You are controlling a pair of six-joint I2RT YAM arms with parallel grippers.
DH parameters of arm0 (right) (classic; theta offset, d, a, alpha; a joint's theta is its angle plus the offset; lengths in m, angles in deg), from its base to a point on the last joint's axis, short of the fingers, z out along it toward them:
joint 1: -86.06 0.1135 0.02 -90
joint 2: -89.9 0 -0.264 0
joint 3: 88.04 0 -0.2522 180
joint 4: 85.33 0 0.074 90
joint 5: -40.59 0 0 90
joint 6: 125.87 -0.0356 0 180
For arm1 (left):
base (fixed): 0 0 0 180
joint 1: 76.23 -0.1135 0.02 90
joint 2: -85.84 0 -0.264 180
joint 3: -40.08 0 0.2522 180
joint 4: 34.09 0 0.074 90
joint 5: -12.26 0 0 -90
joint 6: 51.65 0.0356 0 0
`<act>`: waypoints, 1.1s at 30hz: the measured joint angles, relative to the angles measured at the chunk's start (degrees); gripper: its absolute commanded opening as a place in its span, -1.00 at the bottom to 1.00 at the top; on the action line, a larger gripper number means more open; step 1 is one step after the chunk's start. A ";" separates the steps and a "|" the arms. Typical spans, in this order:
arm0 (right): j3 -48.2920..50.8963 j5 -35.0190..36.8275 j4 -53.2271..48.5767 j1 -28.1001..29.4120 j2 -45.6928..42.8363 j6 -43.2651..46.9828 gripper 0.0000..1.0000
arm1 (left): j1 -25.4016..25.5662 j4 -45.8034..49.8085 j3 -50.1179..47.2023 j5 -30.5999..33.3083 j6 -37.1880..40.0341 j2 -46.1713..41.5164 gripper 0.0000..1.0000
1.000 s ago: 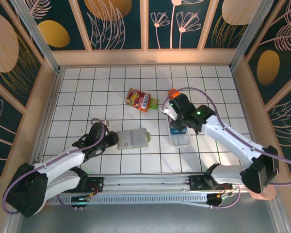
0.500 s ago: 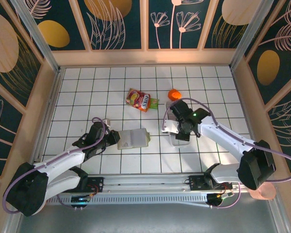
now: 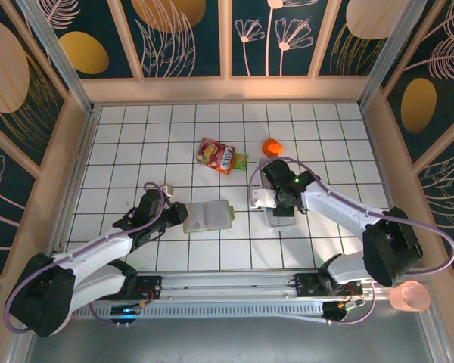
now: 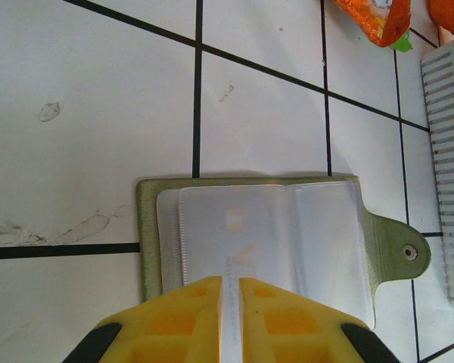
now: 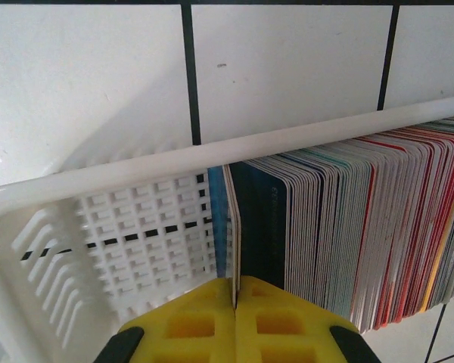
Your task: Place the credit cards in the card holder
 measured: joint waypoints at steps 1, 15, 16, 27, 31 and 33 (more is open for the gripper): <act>0.22 0.17 0.50 0.00 0.13 0.37 -0.63 | 0.00 0.00 0.00 0.00 0.02 0.00 -0.72; 10.12 5.70 13.03 0.15 -3.26 6.82 0.02 | 0.00 -1.66 -0.02 -2.34 0.76 0.57 -0.74; 10.58 6.01 13.75 0.20 -3.48 7.26 0.02 | 0.00 -1.77 -0.02 -2.56 0.76 0.68 -0.75; 12.02 6.93 18.34 0.76 -9.20 9.77 0.05 | 0.00 -2.27 -0.02 -3.21 0.76 1.16 -0.75; 12.02 6.08 18.36 0.76 -10.67 9.77 0.17 | 0.00 -2.27 -0.02 -3.21 0.76 1.16 -0.75; 12.04 5.81 18.38 0.61 -10.69 10.19 0.45 | 0.00 -2.27 -0.02 -3.21 0.76 1.16 -0.75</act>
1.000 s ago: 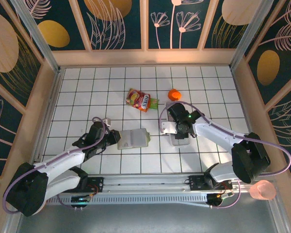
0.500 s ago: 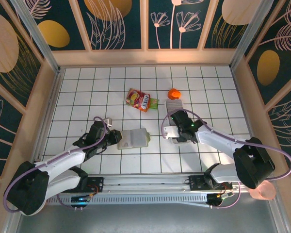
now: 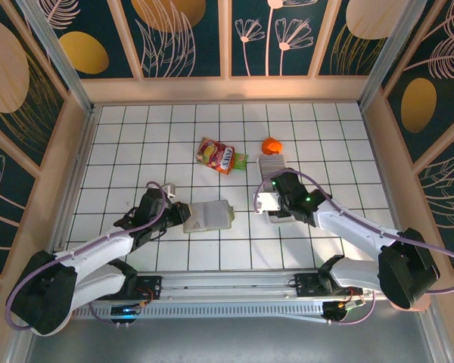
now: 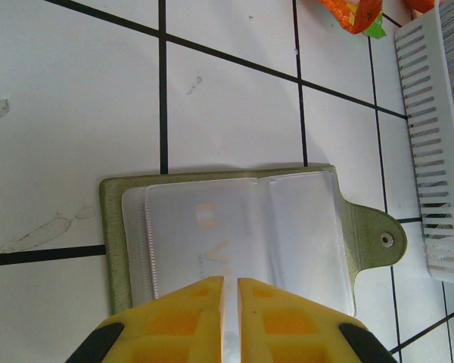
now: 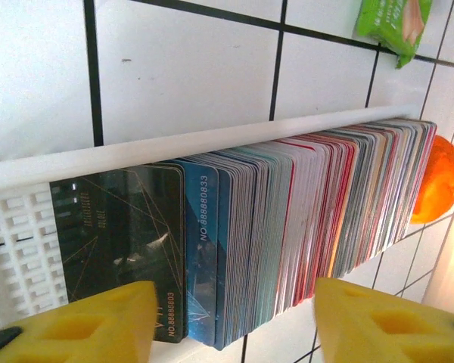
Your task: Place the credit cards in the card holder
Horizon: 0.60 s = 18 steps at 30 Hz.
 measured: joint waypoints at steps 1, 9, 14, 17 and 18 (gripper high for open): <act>0.07 0.00 0.15 -0.13 0.02 0.13 0.52 | 0.00 -0.02 0.00 0.00 0.00 0.00 -0.75; 0.24 0.66 3.45 -2.10 1.88 2.01 0.98 | 0.00 -0.02 0.00 0.02 0.00 0.00 -0.74; 0.24 0.42 3.82 -3.06 5.42 3.87 0.99 | 0.00 -0.02 0.00 0.02 0.02 0.00 -0.74; -0.46 -0.44 2.95 -4.02 7.23 5.18 0.99 | 0.00 -0.02 0.00 0.02 0.02 0.00 -0.74; -0.94 -0.90 2.56 -4.33 7.69 5.64 0.99 | 0.00 -0.02 0.00 0.00 0.02 0.00 -0.74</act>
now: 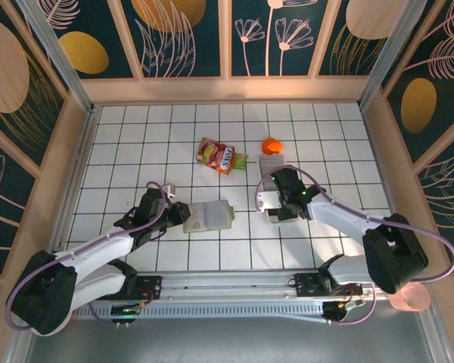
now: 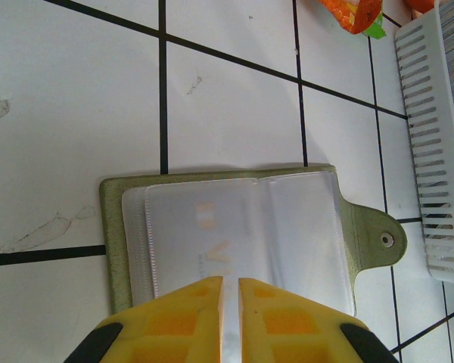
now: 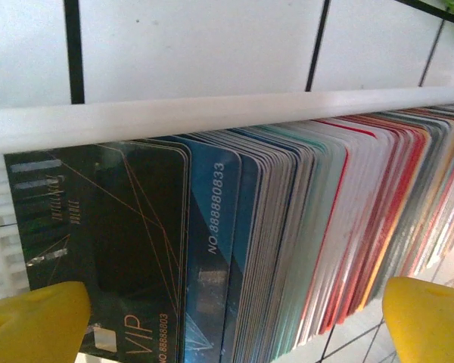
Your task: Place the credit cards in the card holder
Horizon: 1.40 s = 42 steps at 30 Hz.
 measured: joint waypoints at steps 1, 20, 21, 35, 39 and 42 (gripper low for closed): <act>-0.79 -0.66 -0.83 -0.37 0.44 0.50 0.99 | 0.00 0.00 0.00 0.00 0.00 0.00 -0.74; -4.50 -4.72 -1.75 -1.36 5.64 5.99 0.98 | 0.00 -0.42 0.00 0.24 0.02 -0.02 -0.73; -4.37 -4.57 -1.25 -1.36 5.64 6.27 0.99 | 0.00 -0.42 0.00 0.24 0.04 -0.02 -0.73; -3.54 -1.09 4.46 -1.38 4.96 8.98 0.77 | 0.00 -0.42 0.00 0.46 0.04 -0.33 -0.73; -3.45 -0.59 4.52 -1.38 4.63 9.33 0.63 | 0.00 -0.39 0.00 0.46 0.04 -0.44 -0.73; -3.43 -0.44 4.52 -1.38 4.44 9.38 0.54 | 0.00 -0.42 0.00 0.46 0.04 -0.55 -0.73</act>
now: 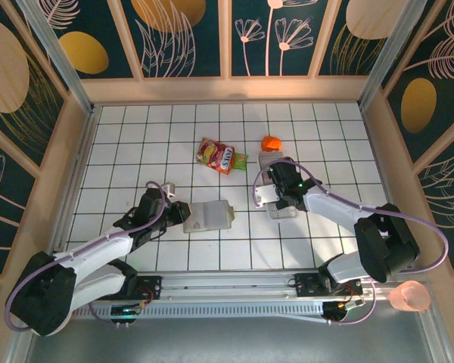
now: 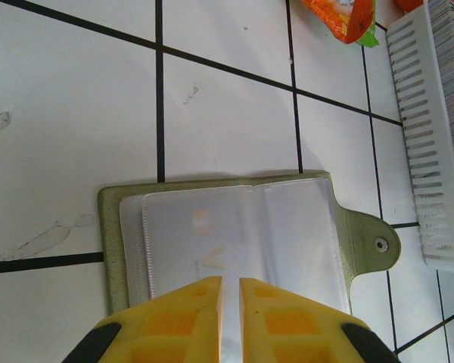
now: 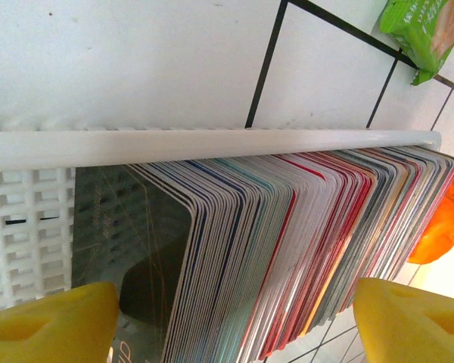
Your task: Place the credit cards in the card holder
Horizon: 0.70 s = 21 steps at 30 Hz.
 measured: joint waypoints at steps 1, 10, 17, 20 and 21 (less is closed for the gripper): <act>0.00 -0.04 -0.04 0.00 -0.11 0.02 0.48 | 0.00 0.00 0.00 0.00 0.00 0.00 -0.72; 0.59 -0.09 -1.44 0.00 -0.87 0.13 0.01 | 0.00 0.02 0.00 0.00 0.00 -0.26 -0.72; 0.68 -0.15 -2.54 0.00 -2.38 0.13 -0.27 | 0.00 0.02 0.00 0.02 -0.02 -0.66 -0.72; 0.74 -0.33 -3.26 0.00 -2.60 0.07 -0.48 | 0.00 0.02 0.00 0.02 -0.02 -0.66 -0.72; 0.85 -0.39 -3.43 0.00 -2.62 0.09 -0.55 | 0.00 0.02 0.00 0.02 -0.02 -0.66 -0.72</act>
